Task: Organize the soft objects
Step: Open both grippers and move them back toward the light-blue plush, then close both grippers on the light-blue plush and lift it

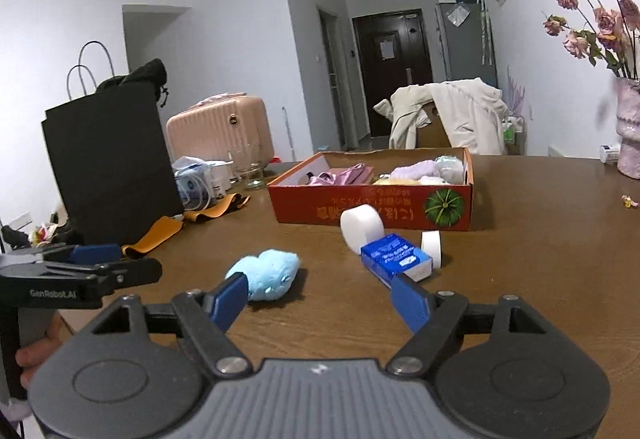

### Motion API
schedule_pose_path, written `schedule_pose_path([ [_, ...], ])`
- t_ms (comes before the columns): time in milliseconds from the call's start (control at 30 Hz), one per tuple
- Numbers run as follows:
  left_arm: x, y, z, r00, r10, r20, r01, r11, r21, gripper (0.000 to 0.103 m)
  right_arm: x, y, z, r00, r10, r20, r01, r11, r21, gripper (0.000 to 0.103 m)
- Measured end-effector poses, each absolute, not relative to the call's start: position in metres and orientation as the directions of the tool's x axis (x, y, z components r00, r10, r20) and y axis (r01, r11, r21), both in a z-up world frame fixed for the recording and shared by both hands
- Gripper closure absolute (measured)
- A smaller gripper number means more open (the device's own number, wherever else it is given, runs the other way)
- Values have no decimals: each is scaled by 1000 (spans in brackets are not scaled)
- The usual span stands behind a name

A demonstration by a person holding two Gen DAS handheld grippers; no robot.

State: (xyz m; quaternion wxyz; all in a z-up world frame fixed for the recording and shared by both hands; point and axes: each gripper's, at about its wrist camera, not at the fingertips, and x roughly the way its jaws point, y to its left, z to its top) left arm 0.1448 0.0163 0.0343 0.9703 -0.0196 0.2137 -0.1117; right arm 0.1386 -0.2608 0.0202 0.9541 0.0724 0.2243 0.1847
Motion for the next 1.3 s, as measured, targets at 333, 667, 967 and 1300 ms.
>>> schedule_pose_path([
  [333,206,34,2,828,-253,-500,147,959,-241,28,192,-249,-11,757,467,-457,-303,870,388,28],
  [667,268,41,-29,769,-363,-526,188,915,-357,36,279,-211,-40,678,544,-494,-307,820,483,47],
  [967,281,56,-43,703,-511,-494,259,831,-492,56,318,-187,-62,592,632,-500,-319,753,575,67],
  [1300,275,57,-41,684,-545,-485,251,800,-545,60,312,-187,-61,594,632,-499,-304,750,588,70],
])
